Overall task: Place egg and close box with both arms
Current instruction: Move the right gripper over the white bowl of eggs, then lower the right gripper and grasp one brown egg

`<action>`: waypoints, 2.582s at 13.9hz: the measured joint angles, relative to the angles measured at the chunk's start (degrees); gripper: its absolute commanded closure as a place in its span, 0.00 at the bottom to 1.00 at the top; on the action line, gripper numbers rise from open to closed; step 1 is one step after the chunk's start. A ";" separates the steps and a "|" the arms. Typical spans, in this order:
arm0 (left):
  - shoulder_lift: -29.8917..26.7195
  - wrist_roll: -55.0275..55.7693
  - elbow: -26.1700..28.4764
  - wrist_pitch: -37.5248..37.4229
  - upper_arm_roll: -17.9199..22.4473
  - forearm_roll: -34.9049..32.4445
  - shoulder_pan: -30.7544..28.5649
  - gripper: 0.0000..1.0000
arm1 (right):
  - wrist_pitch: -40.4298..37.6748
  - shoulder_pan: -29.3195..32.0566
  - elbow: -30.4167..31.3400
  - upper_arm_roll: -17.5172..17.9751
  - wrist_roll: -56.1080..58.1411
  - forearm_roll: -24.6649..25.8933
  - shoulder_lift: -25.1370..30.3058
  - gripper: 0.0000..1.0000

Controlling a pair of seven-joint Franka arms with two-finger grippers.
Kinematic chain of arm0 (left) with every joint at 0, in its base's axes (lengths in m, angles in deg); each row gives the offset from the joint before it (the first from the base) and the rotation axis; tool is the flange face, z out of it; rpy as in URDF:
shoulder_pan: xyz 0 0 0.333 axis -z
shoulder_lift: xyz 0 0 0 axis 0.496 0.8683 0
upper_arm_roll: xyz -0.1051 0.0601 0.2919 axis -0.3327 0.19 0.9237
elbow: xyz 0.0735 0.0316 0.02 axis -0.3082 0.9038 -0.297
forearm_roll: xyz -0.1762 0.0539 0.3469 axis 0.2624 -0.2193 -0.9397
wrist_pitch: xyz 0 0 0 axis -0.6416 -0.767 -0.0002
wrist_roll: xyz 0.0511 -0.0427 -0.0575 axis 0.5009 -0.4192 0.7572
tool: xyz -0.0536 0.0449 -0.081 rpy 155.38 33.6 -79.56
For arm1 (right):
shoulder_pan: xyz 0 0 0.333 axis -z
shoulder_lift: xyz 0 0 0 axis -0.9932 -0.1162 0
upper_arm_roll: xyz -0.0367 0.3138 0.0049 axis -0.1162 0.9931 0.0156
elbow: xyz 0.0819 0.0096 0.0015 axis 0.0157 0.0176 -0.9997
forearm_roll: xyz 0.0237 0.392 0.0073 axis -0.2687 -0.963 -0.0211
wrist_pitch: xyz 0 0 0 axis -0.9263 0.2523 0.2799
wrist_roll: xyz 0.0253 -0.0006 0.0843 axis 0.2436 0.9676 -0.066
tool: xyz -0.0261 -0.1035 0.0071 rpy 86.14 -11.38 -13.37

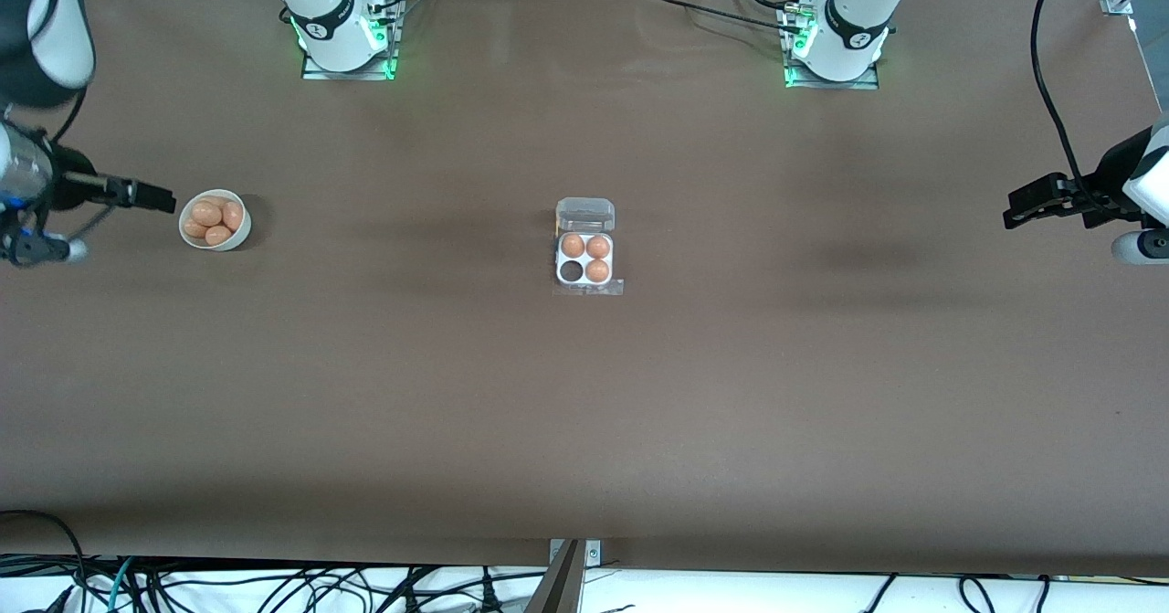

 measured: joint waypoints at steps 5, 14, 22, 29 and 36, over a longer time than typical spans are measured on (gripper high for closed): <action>0.00 0.00 0.00 0.00 0.00 0.00 0.00 0.00 | 17.42 0.42 14.00 -3.60 5.37 0.04 -1.71 0.00; 0.06 0.00 0.00 -0.10 0.00 0.00 0.01 0.00 | 47.57 0.46 38.75 -10.31 14.80 0.05 1.86 0.00; 0.07 0.00 0.00 -0.12 0.00 0.00 0.01 0.00 | 48.52 0.48 40.94 -12.22 18.33 0.05 2.48 0.01; 0.07 0.00 0.00 -0.12 -0.03 0.00 0.03 0.00 | 48.61 0.46 41.05 -12.21 18.47 0.05 1.38 0.35; 0.07 0.00 0.00 -0.12 -0.10 0.00 0.09 0.00 | 48.60 0.46 41.10 -12.21 18.47 0.05 0.96 0.48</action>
